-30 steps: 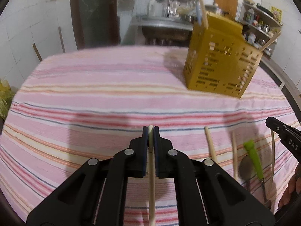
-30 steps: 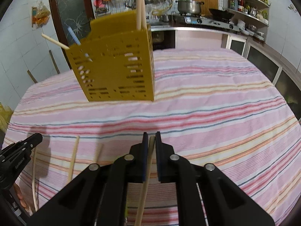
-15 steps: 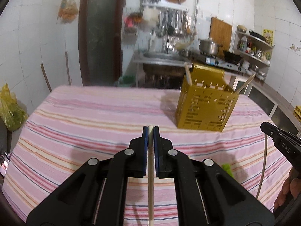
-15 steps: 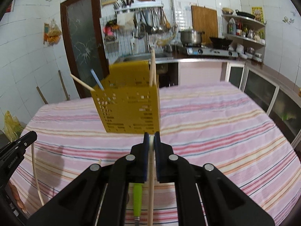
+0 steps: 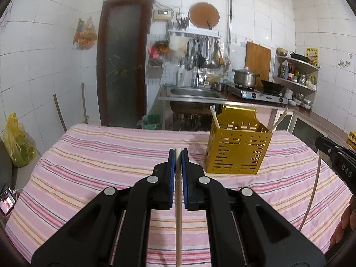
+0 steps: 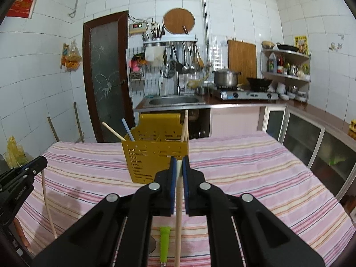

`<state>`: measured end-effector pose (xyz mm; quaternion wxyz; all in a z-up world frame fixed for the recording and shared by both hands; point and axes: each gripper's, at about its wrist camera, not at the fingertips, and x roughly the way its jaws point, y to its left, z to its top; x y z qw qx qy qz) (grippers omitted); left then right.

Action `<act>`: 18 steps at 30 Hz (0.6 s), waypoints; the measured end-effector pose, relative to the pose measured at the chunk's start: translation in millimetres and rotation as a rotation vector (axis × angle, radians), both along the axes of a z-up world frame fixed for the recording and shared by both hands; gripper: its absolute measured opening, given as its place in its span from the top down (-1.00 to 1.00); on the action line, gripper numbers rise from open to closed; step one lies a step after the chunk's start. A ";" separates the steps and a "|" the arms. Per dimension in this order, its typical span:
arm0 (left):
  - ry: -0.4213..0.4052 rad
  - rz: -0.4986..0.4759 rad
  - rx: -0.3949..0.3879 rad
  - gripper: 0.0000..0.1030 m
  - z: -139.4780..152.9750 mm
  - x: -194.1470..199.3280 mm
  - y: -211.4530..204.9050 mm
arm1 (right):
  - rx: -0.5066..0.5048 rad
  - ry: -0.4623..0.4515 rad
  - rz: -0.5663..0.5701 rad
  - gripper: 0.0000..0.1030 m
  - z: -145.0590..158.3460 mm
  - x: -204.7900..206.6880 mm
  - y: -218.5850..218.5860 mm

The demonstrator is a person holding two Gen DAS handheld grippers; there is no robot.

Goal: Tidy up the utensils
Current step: 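Lift both held chopsticks upright and carry them over the yellow holder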

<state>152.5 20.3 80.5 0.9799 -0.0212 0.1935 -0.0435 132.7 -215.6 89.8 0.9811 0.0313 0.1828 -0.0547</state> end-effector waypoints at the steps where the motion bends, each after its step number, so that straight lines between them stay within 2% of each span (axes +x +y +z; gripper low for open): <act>1: -0.009 0.001 0.003 0.91 0.5 -2.2 -0.2 | -0.005 -0.006 -0.001 0.88 1.0 -1.3 0.5; 9: -0.060 -0.010 -0.006 0.91 12.4 -13.4 -3.0 | -0.013 -0.060 -0.013 0.88 13.9 -11.6 -1.3; 18: -0.131 -0.028 -0.004 0.91 39.7 -10.1 -13.2 | -0.034 -0.139 -0.014 0.88 41.0 -8.8 0.6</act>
